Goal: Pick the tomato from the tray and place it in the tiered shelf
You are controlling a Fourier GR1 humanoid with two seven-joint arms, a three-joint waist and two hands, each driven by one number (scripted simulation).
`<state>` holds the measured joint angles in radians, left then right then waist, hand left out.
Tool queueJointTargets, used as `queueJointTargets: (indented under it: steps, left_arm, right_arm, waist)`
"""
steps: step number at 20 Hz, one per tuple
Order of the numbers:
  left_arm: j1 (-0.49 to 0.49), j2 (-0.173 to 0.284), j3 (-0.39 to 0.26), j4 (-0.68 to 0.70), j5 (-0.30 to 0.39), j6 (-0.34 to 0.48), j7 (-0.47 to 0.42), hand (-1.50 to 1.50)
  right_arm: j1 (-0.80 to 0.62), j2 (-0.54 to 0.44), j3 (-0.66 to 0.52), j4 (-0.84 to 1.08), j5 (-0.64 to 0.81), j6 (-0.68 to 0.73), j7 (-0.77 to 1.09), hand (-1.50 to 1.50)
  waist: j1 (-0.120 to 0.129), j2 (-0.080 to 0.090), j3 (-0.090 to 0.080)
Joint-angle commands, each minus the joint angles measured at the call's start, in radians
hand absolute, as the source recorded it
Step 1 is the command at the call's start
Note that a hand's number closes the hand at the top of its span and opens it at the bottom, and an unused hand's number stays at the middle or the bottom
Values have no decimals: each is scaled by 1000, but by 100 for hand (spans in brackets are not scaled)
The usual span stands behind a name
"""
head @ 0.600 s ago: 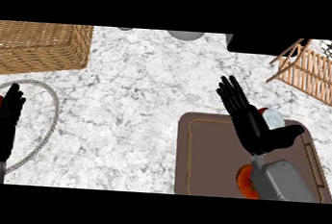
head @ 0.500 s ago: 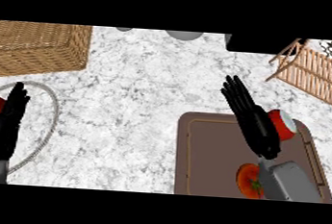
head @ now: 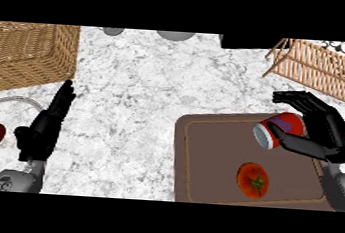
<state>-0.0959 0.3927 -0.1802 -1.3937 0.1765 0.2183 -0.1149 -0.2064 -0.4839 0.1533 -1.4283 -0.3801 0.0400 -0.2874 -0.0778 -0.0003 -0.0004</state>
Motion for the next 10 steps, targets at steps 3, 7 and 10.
queueJointTargets:
  steps: [3, 7, 10]
  left_arm:
    - [-61, -70, -95, -41, -45, 6, 57, 0]
    - [-112, -80, -89, -42, -47, -10, 123, 0]
    - [-78, -92, -105, -52, -72, -4, 110, 0]
  right_arm:
    - [131, 84, -156, 158, 60, -151, -355, -150]
    - [133, 70, -235, 267, -69, 108, -530, -150]
    - [174, -59, -201, 248, -39, 293, -512, -150]
  waist:
    - [55, 3, 4]
    - [73, 2, 2]
    - [75, 0, 2]
